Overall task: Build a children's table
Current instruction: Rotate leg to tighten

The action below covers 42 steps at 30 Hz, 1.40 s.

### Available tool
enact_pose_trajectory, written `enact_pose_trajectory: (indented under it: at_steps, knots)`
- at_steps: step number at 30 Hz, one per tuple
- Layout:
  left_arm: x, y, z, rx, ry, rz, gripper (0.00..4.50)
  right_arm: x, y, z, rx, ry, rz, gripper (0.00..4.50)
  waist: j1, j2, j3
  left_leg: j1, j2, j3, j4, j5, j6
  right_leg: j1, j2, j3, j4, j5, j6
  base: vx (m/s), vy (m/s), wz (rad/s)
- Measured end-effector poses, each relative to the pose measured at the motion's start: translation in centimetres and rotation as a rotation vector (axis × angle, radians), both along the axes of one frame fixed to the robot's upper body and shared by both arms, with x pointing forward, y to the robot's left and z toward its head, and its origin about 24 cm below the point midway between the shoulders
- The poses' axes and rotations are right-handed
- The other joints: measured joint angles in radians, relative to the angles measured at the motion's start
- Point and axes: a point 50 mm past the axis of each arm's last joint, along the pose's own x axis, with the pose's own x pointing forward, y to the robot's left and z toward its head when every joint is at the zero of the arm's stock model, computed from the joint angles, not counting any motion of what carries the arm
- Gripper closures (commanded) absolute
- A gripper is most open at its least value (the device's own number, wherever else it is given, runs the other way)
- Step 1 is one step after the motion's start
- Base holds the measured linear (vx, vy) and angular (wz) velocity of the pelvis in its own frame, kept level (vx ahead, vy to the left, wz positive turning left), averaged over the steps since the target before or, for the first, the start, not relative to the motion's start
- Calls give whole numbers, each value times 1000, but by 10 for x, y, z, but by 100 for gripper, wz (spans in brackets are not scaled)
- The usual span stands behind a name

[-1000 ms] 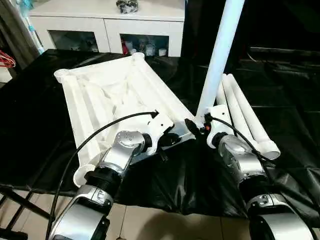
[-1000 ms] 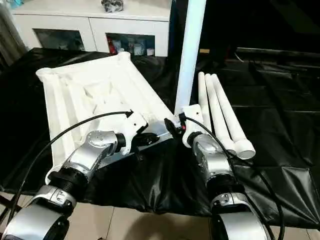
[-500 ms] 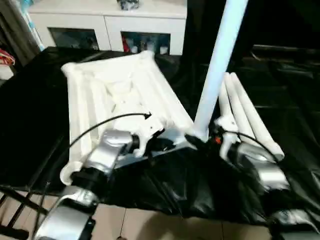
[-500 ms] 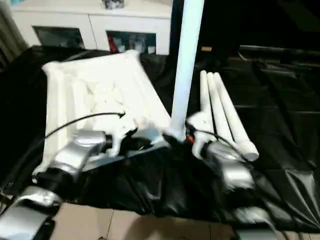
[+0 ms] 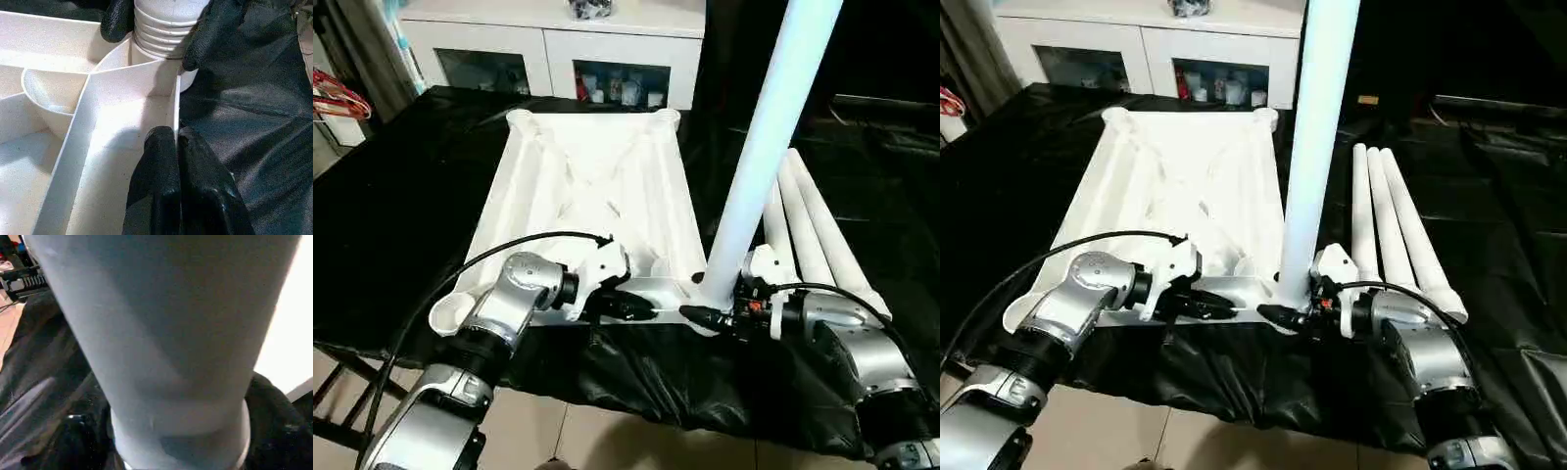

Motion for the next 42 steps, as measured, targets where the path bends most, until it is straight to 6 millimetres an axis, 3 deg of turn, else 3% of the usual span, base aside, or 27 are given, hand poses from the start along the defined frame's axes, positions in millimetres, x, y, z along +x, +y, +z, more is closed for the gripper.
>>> enact_pose_trajectory:
  at_steps: [7, 12, 18, 20, 21, 23, 27, 37, 42]
  knots:
    - [2, 2, -2, -5, -1, 30, 450, 4, 4, -2, 6, -4, -37, 169, -2, 0, 0, 0, 1, 0, 1, 0, 0, 2, 0, -1, 1, 0, 0, 0, 0, 0]
    - [14, -8, -5, -5, -49, 218, 450, 31, 16, -9, 0, -45, -336, 171, -35, 0, 0, 6, -1, 0, 1, 0, -1, 3, 0, 3, 2, 2, -3, -22, -1, -1]
    - [22, -27, -6, -13, -66, 397, 450, 56, 33, -10, 6, -40, -657, 172, -52, 0, 0, 8, -3, 0, -1, 1, -1, 2, 0, 4, 2, 3, 2, 0, 0, 0]
    - [22, -30, -6, -16, -68, 413, 450, 59, 34, -10, -1, -48, -685, 172, -53, 0, 0, 8, -3, 0, -1, 1, -1, 2, 0, 4, 2, 4, 0, 0, 0, 0]
    - [22, -30, -5, -16, -68, 416, 450, 59, 35, -11, 4, -50, -690, 117, -54, 0, 0, 8, -2, 0, -2, 1, -1, 2, 0, 4, 2, 6, -2, 0, 0, 0]
    - [21, -30, -5, -17, -70, 420, 450, 60, 35, -11, 11, -51, -691, 117, -55, 0, -1, 6, -2, 0, -2, 1, -1, 2, 0, 4, 2, 7, -3, 0, 0, 0]
    - [19, -31, -4, -17, -76, 408, 450, 60, 37, -10, 21, -65, -663, 66, -57, 0, -1, 2, -2, 0, -2, 1, -1, 1, 0, 4, -1, 7, -2, 0, 0, 0]
    - [14, -15, -2, -12, -57, 309, 450, 43, 24, -9, 27, -82, -419, 66, -55, 1, -1, 1, -2, -1, -3, 1, -1, 0, 1, 3, -3, 6, -1, 0, 0, 0]
    - [9, -2, -1, -14, -24, 220, 450, 27, 12, -6, 62, -45, -259, 66, -45, 1, -1, 0, -1, -1, -3, 1, -1, -2, 1, 2, -3, 5, -1, 0, 0, 0]
